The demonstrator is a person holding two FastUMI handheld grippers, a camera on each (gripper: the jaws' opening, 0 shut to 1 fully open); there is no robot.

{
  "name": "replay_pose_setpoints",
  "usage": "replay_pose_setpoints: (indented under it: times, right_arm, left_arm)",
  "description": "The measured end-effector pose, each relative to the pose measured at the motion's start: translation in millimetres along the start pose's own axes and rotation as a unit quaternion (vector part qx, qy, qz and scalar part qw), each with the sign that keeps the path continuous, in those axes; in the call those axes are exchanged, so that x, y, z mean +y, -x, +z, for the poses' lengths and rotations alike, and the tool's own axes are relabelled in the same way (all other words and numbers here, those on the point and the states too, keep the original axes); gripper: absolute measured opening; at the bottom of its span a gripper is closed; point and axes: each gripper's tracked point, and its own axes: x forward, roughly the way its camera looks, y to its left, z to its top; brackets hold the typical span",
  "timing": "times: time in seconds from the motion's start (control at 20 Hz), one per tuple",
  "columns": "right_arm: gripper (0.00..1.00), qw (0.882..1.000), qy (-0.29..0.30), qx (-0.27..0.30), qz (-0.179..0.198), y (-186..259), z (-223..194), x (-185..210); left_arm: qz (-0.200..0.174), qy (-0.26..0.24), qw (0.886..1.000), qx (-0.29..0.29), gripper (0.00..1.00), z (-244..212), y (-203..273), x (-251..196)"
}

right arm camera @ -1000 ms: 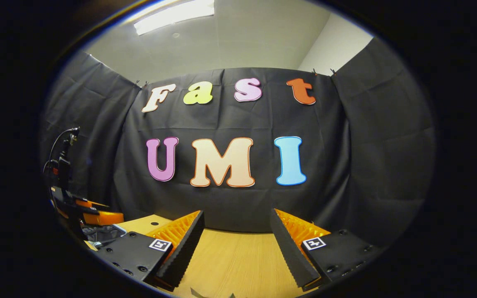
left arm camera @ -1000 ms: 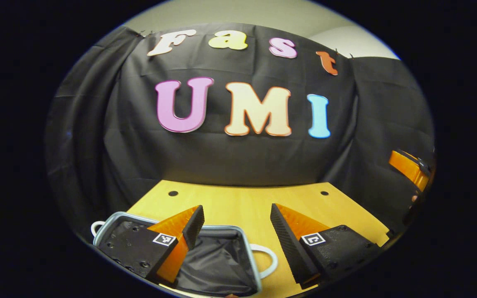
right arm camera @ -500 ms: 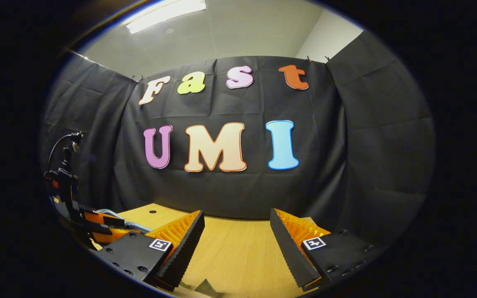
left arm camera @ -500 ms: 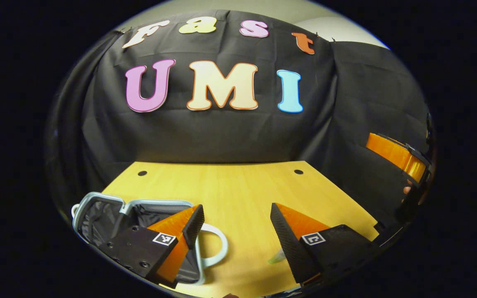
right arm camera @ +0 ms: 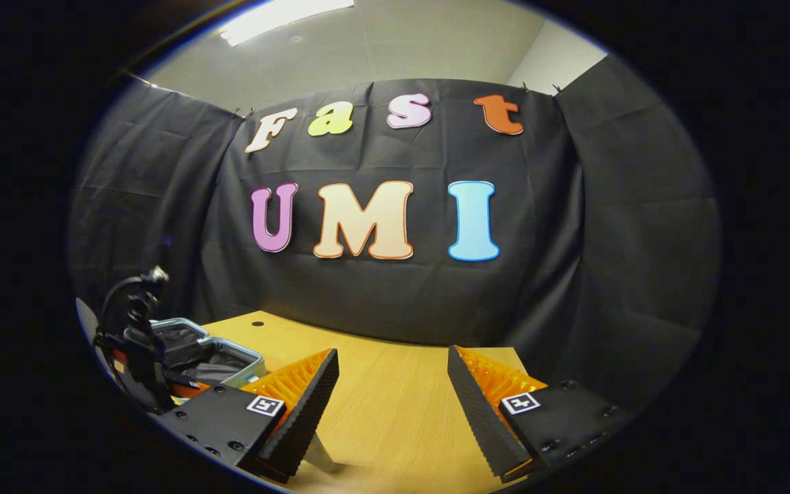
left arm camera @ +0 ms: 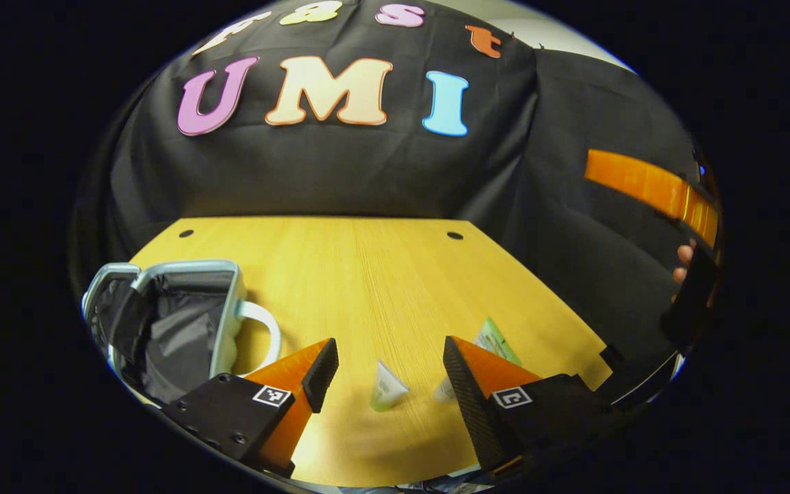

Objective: First open the suitcase, pack the skin care products into it, and then close the suitcase.

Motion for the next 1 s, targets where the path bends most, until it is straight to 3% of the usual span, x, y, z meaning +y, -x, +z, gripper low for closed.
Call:
replay_pose_setpoints:
  times: [0.15,0.3,0.4,0.45,0.5,0.7,1.0]
  right_arm:
    - [1.00,1.000,0.008,0.012,0.021,4,-16,10]
    - [0.99,0.998,0.008,0.022,0.063,7,-35,35]
    - [0.99,0.996,0.009,0.038,0.083,9,-59,46]
    - [0.99,0.995,0.014,0.046,0.088,10,-72,51]
    - [0.99,0.994,0.019,0.054,0.092,10,-84,56]
    - [0.99,0.988,0.021,0.092,0.120,11,-132,78]
    - [0.99,0.980,0.023,0.141,0.136,4,-197,96]
  left_arm:
    - [0.003,0.012,1.000,0.020,0.84,-23,-17,-1]
    - [0.008,0.020,0.999,0.032,0.63,-38,-34,0]
    - [0.016,0.024,0.998,0.050,0.55,-48,-42,7]
    - [0.015,0.030,0.998,0.055,0.43,-51,-46,7]
    - [0.017,0.039,0.997,0.058,0.19,-52,-50,10]
    - [0.020,0.040,0.997,0.061,0.11,-31,-38,13]
    - [0.046,0.015,0.998,0.044,0.11,17,8,23]
